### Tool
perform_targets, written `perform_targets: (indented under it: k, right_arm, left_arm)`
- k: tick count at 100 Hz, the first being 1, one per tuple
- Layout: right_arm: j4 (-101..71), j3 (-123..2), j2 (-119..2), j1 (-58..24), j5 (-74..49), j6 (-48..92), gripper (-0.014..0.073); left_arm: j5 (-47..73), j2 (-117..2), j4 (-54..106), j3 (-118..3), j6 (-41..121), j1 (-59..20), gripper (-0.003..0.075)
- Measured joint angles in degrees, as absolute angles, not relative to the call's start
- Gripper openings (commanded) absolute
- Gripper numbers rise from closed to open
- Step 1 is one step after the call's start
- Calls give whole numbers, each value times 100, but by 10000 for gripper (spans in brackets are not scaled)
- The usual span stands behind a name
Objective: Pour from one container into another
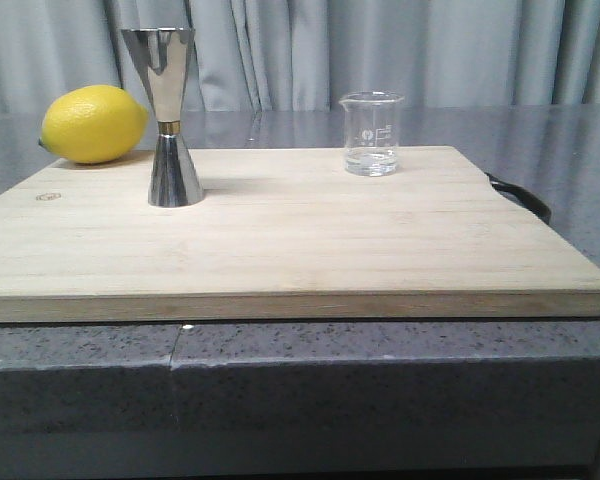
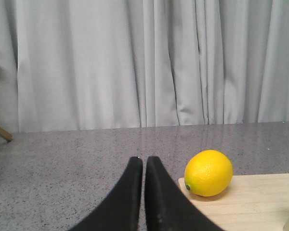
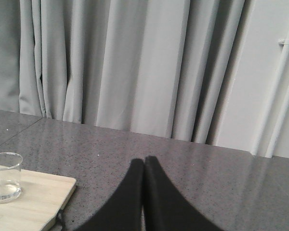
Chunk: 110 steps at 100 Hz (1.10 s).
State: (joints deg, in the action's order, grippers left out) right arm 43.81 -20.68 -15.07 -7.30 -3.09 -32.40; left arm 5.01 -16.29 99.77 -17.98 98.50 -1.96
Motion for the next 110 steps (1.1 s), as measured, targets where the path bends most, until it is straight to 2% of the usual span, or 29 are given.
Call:
perform_targets:
  k: [28, 61, 68, 85, 93, 99, 110]
  right_arm:
    - [4381, -2068, -1507, -730, -309, -3240, -75]
    - [4381, -2068, -1507, -730, -309, -3252, -75]
    - [4381, -2068, -1507, -730, -309, -3252, -75]
    - [4381, -2068, -1507, -730, -309, -3252, -75]
    - [4381, -2068, -1507, -730, -309, -3252, -75]
    - [4381, -2068, -1507, -730, -309, -3252, -75]
    - [4381, -2068, -1507, -730, -309, -3252, -75]
  left_arm:
    - [501, -1629, 9977, -1798, 9840, -196, -19]
    - [355, -1579, 9613, -1791, 9673, -691, -19]
    - [468, -1437, 8246, -1784, 8597, -705, -19]
    - [904, -1029, 3589, -1610, 3449, -691, -19]
    - [1098, -861, 1697, -1401, 1505, -598, -19]
    - [1168, -703, 861, -1214, 422, -507, -19]
    - [1176, -360, 154, -871, -304, -378, -19]
